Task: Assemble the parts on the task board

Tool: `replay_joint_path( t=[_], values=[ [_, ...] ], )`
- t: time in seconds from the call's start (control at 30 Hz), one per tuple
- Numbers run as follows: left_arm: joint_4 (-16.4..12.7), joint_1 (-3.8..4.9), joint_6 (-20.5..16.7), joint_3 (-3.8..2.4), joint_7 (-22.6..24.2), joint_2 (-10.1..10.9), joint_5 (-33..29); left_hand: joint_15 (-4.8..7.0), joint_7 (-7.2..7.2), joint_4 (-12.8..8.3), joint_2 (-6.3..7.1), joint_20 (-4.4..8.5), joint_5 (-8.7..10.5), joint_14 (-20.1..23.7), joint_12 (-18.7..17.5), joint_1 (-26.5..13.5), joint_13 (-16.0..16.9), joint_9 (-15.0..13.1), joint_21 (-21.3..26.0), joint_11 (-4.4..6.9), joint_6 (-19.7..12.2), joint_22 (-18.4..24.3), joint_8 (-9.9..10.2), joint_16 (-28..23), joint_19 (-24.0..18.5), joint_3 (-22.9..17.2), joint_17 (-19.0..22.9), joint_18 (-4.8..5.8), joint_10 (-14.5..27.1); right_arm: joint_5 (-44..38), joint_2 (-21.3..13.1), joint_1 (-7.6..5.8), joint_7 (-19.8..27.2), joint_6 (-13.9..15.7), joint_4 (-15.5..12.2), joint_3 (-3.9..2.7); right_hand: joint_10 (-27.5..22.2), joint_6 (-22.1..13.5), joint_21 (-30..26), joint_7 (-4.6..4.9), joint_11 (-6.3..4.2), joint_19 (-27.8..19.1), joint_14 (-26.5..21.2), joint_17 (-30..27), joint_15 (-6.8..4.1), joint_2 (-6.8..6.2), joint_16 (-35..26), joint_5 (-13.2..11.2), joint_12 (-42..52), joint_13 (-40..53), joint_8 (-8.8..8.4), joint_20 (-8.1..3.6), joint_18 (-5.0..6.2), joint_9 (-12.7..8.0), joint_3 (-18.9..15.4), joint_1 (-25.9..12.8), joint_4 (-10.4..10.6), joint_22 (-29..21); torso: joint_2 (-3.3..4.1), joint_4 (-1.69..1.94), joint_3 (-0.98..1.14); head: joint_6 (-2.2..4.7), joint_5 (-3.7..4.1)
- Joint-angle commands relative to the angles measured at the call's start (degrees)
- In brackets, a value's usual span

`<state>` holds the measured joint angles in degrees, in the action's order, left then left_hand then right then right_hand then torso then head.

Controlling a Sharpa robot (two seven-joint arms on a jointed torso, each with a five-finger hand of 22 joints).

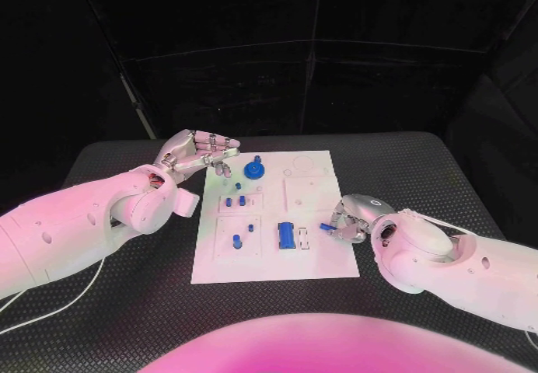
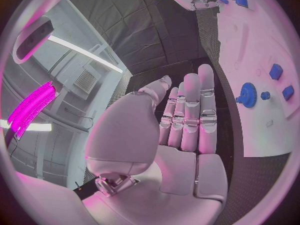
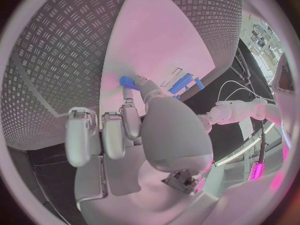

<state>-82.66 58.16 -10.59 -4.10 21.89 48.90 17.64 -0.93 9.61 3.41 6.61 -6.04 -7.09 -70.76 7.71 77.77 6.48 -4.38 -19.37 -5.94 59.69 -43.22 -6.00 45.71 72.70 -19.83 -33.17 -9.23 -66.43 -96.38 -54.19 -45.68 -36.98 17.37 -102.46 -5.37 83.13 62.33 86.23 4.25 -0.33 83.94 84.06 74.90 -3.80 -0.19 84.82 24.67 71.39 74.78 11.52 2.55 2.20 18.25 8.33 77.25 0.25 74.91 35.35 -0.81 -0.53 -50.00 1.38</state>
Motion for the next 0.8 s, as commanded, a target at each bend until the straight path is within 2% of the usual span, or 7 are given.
replay_joint_path(
  t=[0.03, 0.23, 0.4, 0.6, 0.8],
  values=[
    [-0.08, 0.07, 0.58, -0.05, 0.17, -0.09, -0.27, 0.0, 0.24, -0.06, -0.4, -0.45, -0.14, 0.31, -0.05, 0.09, 0.06, 0.07, 0.29, 0.16, -0.21, 0.06, 0.28, -0.29, -0.04, 0.34, 0.08, -1.15, 0.35, 6.4, -0.25, 0.37, -1.18, 1.86, -0.79, 0.35, 0.39, 0.79, 0.25, -0.37, -0.51, 2.01, 4.26, 6.57, -0.5, -0.67, 0.29, 0.63, 0.43, 2.03, 0.43, -0.31, -0.68, 0.84, 2.6, -2.03, -0.59, 9.88, 0.01, 0.02, -0.01, 0.0, -0.06],
    [-0.02, 0.06, 0.57, -0.05, 0.19, -0.18, -0.27, 0.0, 0.24, -0.06, -0.4, -0.45, -0.14, 0.31, -0.05, 0.09, 0.06, 0.07, 0.29, 0.16, -0.21, 0.06, 0.28, -0.29, -0.04, 0.34, 0.08, -1.15, 0.35, 11.9, -0.94, 0.33, 1.27, 8.18, -3.35, 0.32, 0.7, 0.78, 0.38, -0.48, -0.47, 2.16, 4.27, 6.64, -0.55, -1.91, 0.34, 0.06, 0.57, 2.23, 0.28, -0.34, -0.74, 1.59, 7.66, -5.27, -0.03, 10.09, 0.06, 0.05, -0.04, 0.0, -0.11],
    [-0.08, 0.06, 0.53, -0.05, 0.2, -0.15, -0.27, 0.0, 0.24, -0.06, -0.4, -0.45, -0.14, 0.31, -0.05, 0.09, 0.06, 0.07, 0.29, 0.16, -0.21, 0.06, 0.28, -0.29, -0.04, 0.34, 0.08, -1.15, 0.35, 14.74, -1.02, 0.31, 3.18, 11.06, -4.74, 0.31, 0.86, 0.88, 0.5, -0.52, -0.5, 2.3, 4.32, 6.84, -0.58, -2.62, 0.46, -0.08, 0.81, 2.43, 0.34, -0.37, -0.78, 1.92, 8.96, -6.26, 0.06, 10.28, 0.13, -0.01, -0.05, 0.0, -0.1],
    [-0.17, 0.06, 0.53, -0.05, 0.22, -0.15, -0.27, 0.0, 0.24, -0.06, -0.4, -0.45, -0.14, 0.31, -0.05, 0.09, 0.06, 0.07, 0.29, 0.16, -0.21, 0.06, 0.28, -0.29, -0.04, 0.34, 0.08, -1.15, 0.35, 16.52, -0.64, 0.3, 3.95, 11.8, -5.09, 0.31, 0.91, 0.93, 0.53, -0.53, -0.5, 2.33, 4.32, 6.84, -0.58, -3.2, 0.46, -0.31, 0.79, 2.46, 0.35, -0.38, -0.8, 2.16, 9.67, -7.19, 0.28, 10.32, 0.09, 0.03, -0.06, 0.0, -0.14],
    [-0.2, 0.06, 0.54, -0.05, 0.21, -0.19, -0.27, 0.0, 0.24, -0.06, -0.4, -0.45, -0.14, 0.31, -0.05, 0.09, 0.06, 0.07, 0.29, 0.16, -0.21, 0.06, 0.28, -0.29, -0.04, 0.34, 0.08, -1.15, 0.35, 17.52, 0.47, 0.29, 3.26, 9.77, -3.98, 0.31, 0.92, 0.92, 0.46, -0.54, -0.49, 2.26, 4.3, 6.76, -0.58, -3.76, 0.41, -1.44, 0.73, 2.46, 0.33, -0.38, -0.77, 2.43, 10.29, -8.21, 0.59, 10.24, 0.06, 0.07, -0.08, 0.0, -0.1]
  ],
)
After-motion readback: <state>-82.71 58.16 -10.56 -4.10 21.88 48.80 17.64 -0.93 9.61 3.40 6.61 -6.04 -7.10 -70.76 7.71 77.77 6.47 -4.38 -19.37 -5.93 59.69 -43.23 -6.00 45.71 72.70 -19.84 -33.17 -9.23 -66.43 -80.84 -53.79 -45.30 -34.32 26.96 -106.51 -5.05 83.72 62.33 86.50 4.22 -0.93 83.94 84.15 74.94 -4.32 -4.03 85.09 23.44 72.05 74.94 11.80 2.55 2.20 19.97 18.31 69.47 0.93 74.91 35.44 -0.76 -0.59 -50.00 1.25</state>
